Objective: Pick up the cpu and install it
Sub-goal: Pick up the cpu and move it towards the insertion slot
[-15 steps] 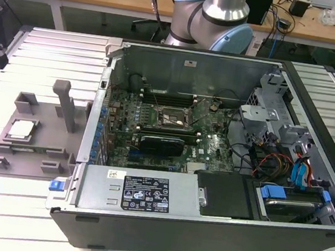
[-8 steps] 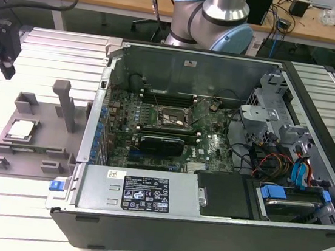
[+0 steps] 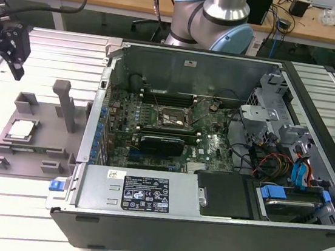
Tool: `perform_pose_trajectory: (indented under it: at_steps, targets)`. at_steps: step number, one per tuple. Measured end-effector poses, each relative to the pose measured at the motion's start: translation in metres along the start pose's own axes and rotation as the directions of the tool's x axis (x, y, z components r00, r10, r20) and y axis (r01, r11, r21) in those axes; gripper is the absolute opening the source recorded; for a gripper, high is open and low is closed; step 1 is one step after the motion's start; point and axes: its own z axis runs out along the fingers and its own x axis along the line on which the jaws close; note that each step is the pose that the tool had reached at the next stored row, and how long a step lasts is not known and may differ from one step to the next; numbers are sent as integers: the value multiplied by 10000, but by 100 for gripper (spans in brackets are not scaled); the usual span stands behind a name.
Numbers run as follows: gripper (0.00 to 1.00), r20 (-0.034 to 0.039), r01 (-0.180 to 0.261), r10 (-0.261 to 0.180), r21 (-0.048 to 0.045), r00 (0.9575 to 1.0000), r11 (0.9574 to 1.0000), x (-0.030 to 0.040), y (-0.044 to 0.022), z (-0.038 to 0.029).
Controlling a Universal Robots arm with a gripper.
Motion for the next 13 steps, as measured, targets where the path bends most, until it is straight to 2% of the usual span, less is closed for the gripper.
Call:
perform_pose_trajectory:
  at_steps: [6,8,13]
  targets:
    - [66,-3,-1,1,0,10000,10000,-61,44,69]
    - [66,-7,-1,1,0,10000,10000,-73,50,110]
    - [66,-15,1,-1,-1,10000,10000,-97,70,261]
